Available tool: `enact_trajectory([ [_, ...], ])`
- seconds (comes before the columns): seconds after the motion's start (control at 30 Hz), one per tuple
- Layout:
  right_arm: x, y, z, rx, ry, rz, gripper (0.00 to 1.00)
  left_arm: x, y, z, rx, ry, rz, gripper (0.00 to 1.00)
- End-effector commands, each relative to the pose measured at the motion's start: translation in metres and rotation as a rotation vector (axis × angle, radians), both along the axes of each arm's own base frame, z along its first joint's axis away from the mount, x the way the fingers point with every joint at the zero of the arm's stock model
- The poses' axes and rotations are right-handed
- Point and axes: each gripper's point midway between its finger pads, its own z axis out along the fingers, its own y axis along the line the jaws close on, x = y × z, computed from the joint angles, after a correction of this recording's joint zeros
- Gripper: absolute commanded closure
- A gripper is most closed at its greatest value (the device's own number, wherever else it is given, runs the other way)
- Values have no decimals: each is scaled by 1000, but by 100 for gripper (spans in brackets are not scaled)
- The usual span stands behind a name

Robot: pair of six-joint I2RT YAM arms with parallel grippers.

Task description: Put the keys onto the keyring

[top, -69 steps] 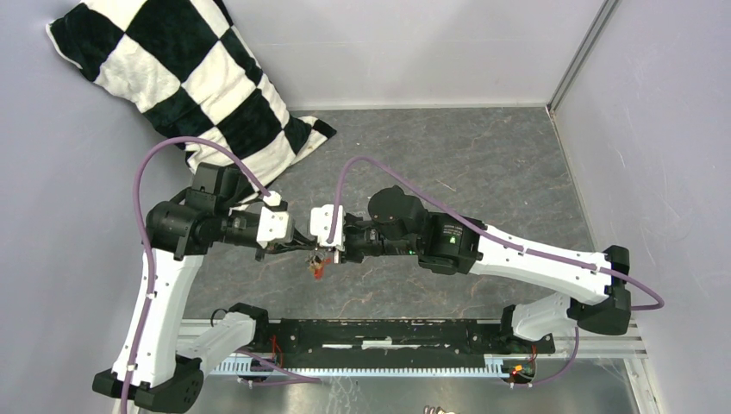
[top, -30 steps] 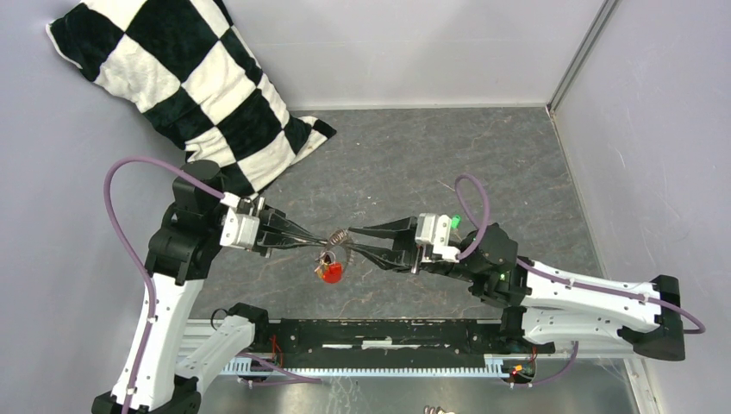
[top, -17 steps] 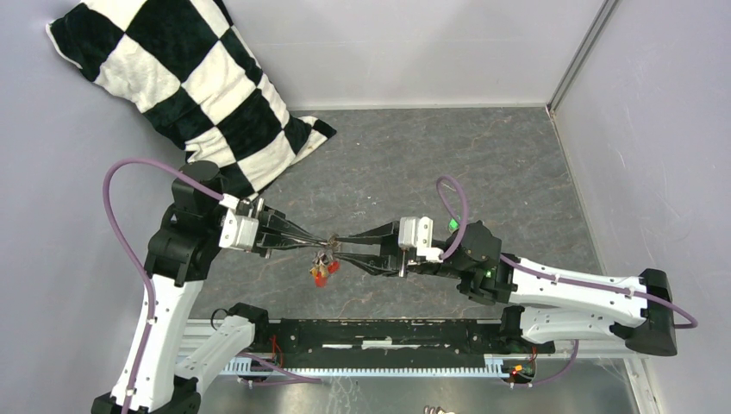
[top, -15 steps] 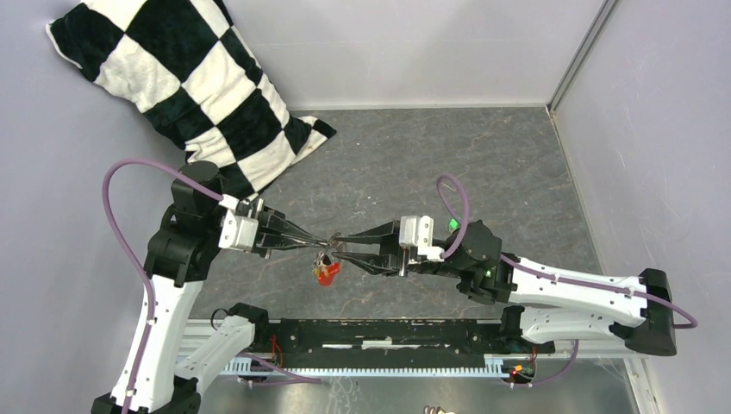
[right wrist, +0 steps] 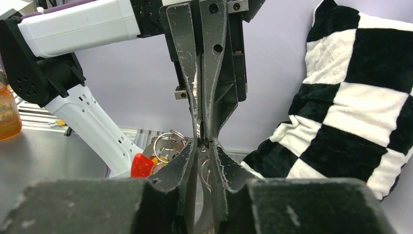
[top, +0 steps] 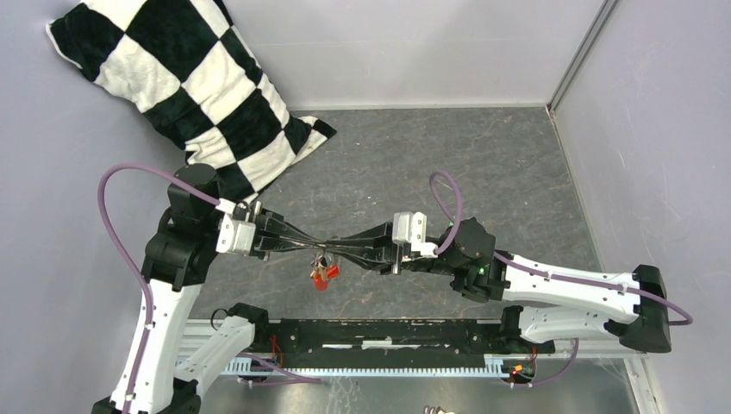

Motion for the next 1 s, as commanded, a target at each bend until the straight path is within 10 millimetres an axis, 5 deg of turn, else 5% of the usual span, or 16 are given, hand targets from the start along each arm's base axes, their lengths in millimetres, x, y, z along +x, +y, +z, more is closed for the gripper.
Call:
enact_trajectory([
  [0.0,0,-4,32,72,-12,-4,85,-16,2,11,-31,-25,-78,98],
  [0.1,2,-3,32,67,-14,-12,99,-15,2,8,-24,-15,-62,98],
  [0.2,9,-1,25,12,-17,-50,99,-2,1,-1,6,-5,29,93],
  [0.37,28,-3,0,-133,-32,-157,99,32,5,-21,83,77,243,63],
  [0.53,32,-9,-13,-212,-41,-183,99,28,13,-43,165,43,266,50],
  [0.7,31,-5,-14,-242,-48,-173,99,26,16,-51,222,49,253,50],
  [0.97,29,4,-9,-244,-53,-148,99,23,15,-49,231,59,217,67],
])
